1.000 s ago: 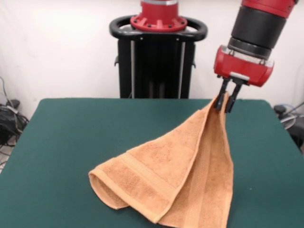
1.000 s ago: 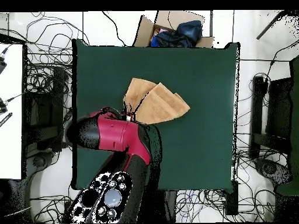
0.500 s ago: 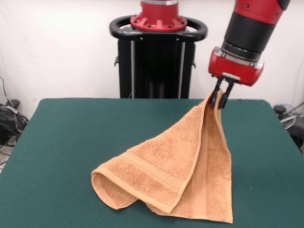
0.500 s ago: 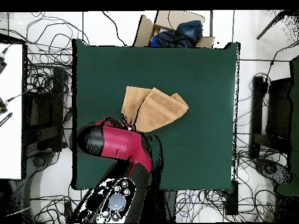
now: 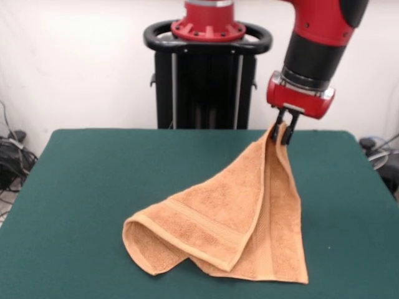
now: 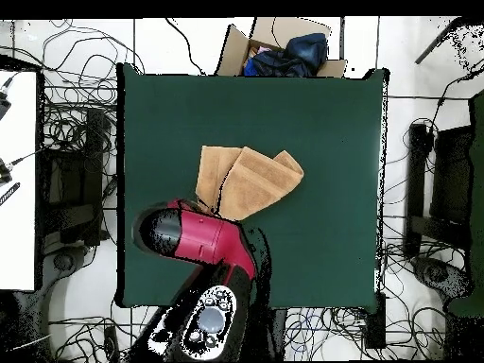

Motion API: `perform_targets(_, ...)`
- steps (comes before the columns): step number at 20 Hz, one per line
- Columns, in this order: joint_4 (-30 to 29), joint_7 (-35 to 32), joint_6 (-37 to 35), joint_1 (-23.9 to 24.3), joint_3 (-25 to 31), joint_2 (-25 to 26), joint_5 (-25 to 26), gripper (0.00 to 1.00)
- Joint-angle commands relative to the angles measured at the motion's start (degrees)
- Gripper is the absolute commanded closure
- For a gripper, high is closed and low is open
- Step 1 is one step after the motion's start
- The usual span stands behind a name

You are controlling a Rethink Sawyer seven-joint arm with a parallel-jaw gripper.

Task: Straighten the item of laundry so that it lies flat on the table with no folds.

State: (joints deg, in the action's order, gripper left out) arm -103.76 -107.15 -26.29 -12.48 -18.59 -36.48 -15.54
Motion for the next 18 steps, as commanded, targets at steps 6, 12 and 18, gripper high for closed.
perform_targets(6, -5.97, -9.97, 1.2, 3.48, 11.31, 1.8, -3.32, 1.0)
perform_targets(12, -6.3, -8.59, -0.37, 5.78, 13.31, 1.52, -2.36, 0.0)
perform_targets(18, -6.04, -7.52, 1.04, 7.39, 14.64, 1.43, -1.65, 0.0)
